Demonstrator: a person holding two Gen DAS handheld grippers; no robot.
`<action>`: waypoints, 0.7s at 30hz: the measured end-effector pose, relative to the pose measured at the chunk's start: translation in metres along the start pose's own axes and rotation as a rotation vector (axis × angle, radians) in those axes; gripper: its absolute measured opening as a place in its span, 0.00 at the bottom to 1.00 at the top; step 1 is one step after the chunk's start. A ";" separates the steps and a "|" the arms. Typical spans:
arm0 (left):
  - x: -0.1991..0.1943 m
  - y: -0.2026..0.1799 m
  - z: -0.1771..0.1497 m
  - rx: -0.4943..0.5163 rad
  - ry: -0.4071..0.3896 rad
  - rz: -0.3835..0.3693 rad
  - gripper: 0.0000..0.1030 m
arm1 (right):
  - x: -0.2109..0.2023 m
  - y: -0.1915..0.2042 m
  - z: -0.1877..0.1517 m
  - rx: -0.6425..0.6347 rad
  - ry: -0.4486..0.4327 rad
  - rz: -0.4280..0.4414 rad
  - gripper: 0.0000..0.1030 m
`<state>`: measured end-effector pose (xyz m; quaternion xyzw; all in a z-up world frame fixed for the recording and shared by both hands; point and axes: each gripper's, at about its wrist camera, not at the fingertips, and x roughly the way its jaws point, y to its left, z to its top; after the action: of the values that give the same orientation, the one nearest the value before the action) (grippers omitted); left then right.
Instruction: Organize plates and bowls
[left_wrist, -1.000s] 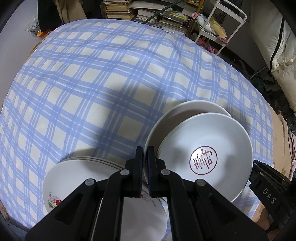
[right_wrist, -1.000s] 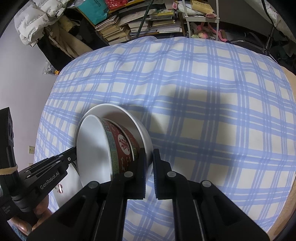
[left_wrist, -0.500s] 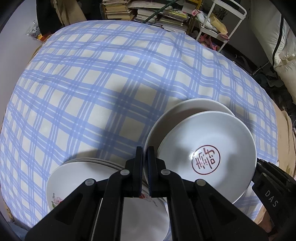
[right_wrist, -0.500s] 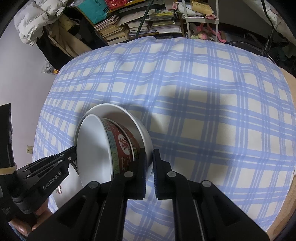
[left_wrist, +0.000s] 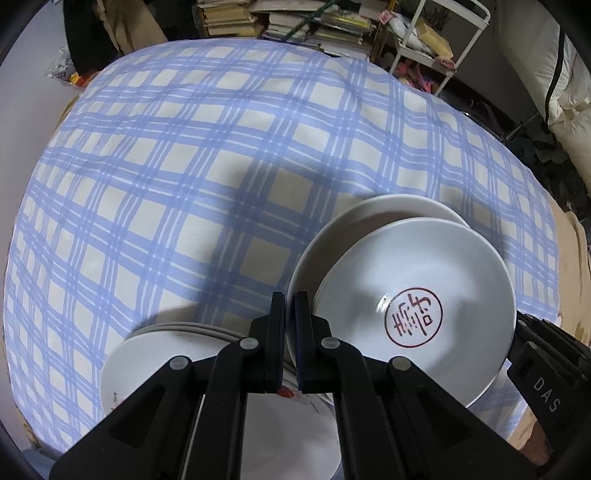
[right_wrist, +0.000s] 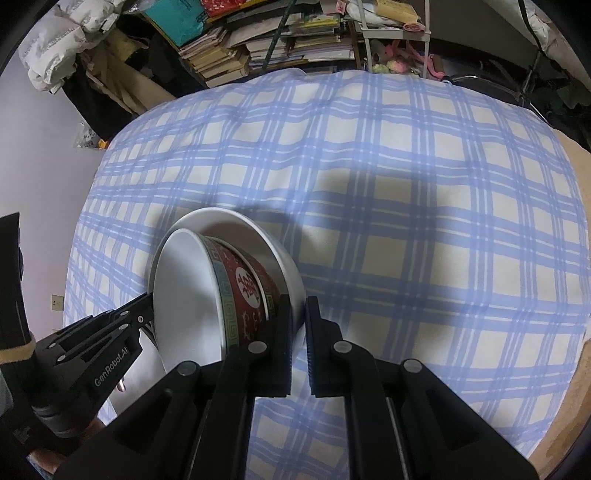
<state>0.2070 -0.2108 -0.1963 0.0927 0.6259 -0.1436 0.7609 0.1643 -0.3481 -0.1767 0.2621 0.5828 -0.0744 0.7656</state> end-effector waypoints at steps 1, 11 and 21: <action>0.000 0.000 0.001 -0.002 0.002 -0.005 0.02 | 0.000 0.001 0.001 -0.006 0.003 -0.005 0.10; -0.020 -0.010 0.008 0.032 -0.030 0.011 0.02 | -0.011 -0.006 -0.004 0.049 -0.009 0.023 0.10; -0.030 -0.006 0.001 0.020 -0.024 -0.014 0.03 | -0.027 0.002 -0.009 0.053 -0.018 0.004 0.09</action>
<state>0.2012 -0.2137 -0.1668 0.0942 0.6157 -0.1561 0.7666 0.1494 -0.3474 -0.1525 0.2827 0.5733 -0.0905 0.7637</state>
